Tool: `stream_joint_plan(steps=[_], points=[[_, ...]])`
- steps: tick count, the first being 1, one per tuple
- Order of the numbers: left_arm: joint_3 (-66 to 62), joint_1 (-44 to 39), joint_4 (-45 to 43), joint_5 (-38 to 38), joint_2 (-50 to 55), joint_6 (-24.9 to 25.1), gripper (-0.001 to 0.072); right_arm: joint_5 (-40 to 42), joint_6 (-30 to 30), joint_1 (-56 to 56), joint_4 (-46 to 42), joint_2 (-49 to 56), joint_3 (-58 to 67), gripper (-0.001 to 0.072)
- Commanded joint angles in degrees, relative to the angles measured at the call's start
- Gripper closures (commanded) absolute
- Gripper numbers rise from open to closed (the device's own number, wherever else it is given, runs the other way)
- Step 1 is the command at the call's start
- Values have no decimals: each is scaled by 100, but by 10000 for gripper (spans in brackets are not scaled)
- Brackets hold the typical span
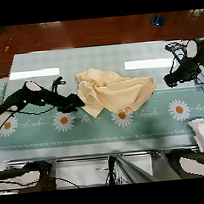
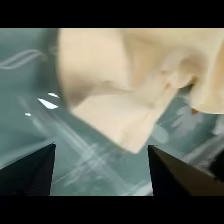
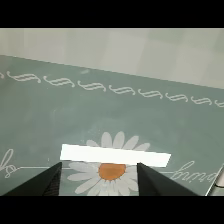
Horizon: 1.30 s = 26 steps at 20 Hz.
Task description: Fold the shirts.
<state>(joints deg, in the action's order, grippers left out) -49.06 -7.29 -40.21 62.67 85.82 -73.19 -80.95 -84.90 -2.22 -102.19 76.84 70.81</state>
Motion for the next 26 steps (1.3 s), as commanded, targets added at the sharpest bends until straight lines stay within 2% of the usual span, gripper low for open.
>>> stream_joint_plan(steps=[1, 5, 7, 8, 9, 10, 11, 17, 19, 21, 23, 25, 26], points=[[-11, -192, 586, -398, 323, 61, 31, -7, 0, 2, 2, 2, 0, 200], [-476, -647, 658, -420, 721, 37, 33, -26, 0, 2, -37, 2, 0, 199], [-748, -855, 656, -409, 979, -236, 53, -31, 0, 2, -39, 2, 0, 200], [-866, -901, 656, -345, 1113, -374, 144, -63, 0, 2, -44, 2, 0, 200], [-949, -896, 503, -249, 1196, -577, 283, -105, 2, 2, -76, 2, 0, 200], [-986, -839, 345, -118, 1244, -702, 548, -136, 4, 2, -118, 2, 0, 199], [-988, -774, 341, 39, 1266, -577, 680, -157, 2, 2, -177, 2, 0, 200], [-988, -352, 330, 780, 1064, 92, 682, -151, 13, 85, -573, 2, 0, 200], [-988, -284, 328, 787, 835, 210, 683, -87, 11, 514, -284, 2, 0, 200], [-988, -229, 317, 789, 695, 210, 682, 74, 308, 1329, 1102, 2, -26, 199], [-988, -203, 313, 789, 667, 210, 683, 140, 1008, 2131, 2872, 2, -210, 195], [-988, -199, 313, 787, 669, 210, 682, 129, 1620, 2761, 4310, 2, -597, 131], [-988, -195, 313, 789, 669, 208, 682, 146, 1788, 2929, 4653, 2, -833, 116]])
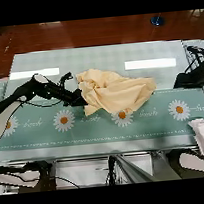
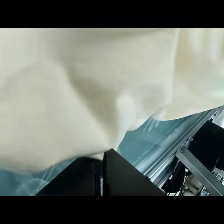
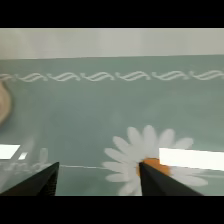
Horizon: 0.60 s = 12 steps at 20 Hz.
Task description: Fold the shirts.
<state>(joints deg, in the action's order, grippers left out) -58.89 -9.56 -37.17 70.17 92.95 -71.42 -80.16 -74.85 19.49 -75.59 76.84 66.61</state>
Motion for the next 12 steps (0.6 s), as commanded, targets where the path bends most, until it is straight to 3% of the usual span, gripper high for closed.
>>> stream_joint_plan(steps=[1, 4, 7, 12], points=[[-4, 33, 9, 39, -44, 31, 682, 133, 901, 835, 2120, 2, -678, 116], [-4, 35, 11, 44, -44, 26, 683, 623, 1156, 763, 2288, 2, -1613, 116], [-4, 37, 11, 94, -46, 28, 682, 1320, 1443, 743, 3021, 4, -2387, 116], [-4, 55, 9, 101, -44, 31, 682, 1902, 1554, 638, 3797, 50, -2699, 118]])
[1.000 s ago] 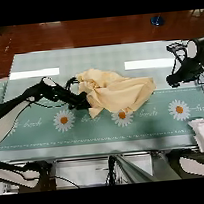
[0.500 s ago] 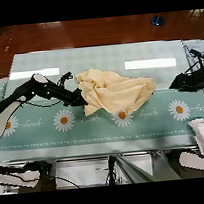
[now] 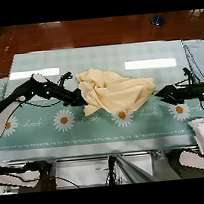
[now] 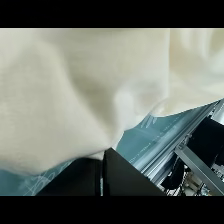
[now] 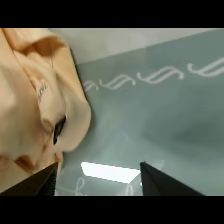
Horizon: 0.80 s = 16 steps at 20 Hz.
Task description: Fold the shirts.
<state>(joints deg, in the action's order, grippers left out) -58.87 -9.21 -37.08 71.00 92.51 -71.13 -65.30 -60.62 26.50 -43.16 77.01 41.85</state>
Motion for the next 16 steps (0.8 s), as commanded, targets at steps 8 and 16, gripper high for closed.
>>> stream_joint_plan(steps=[8, 16], points=[[-15, 186, 4, 81, -4, 22, 682, 1836, -376, -1794, 1145, 472, -221, 527], [-1805, 719, 4, 365, -1322, 428, 684, 732, 114, -1147, 1545, -1366, 907, 689]])
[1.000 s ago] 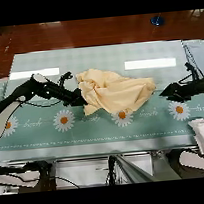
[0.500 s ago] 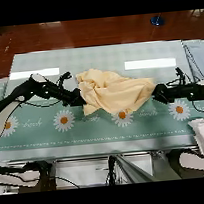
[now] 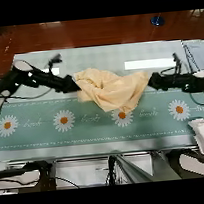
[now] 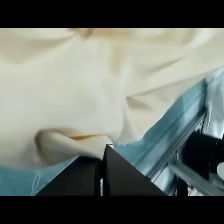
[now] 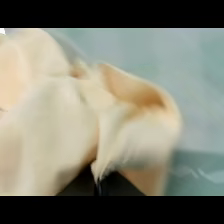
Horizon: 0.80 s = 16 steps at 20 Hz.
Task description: Fold the shirts.
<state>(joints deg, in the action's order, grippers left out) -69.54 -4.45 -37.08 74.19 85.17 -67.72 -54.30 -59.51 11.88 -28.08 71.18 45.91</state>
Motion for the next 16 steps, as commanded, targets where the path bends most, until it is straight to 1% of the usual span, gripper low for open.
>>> stream_joint_plan(steps=[1, 3, 7, 10, 13, 15, 16], points=[[-1128, 393, 4, 46, -896, 85, 684, -382, -166, 514, -79, -1156, 796, 690], [-1836, 710, 4, 37, -1438, 70, 684, -411, -540, 848, -404, -1727, 1436, 689], [-2785, 1294, 2, -72, -2376, -4, 684, -907, -1134, 1211, -1154, -2369, 2791, 690], [-2979, 1521, 2, -393, -3093, 0, 684, -1200, -1453, 1303, -1322, -2671, 3709, 690], [-2979, 1552, -9, -868, -3816, 4, 684, -1231, -1812, 1300, -1508, -2850, 4566, 690], [-2977, 1550, -251, -1235, -4301, 2, 684, -1344, -2142, 1300, -1941, -2861, 5230, 690], [-2977, 1550, -507, -1379, -4551, 0, 684, -1462, -2302, 1300, -2216, -2861, 5536, 690]])
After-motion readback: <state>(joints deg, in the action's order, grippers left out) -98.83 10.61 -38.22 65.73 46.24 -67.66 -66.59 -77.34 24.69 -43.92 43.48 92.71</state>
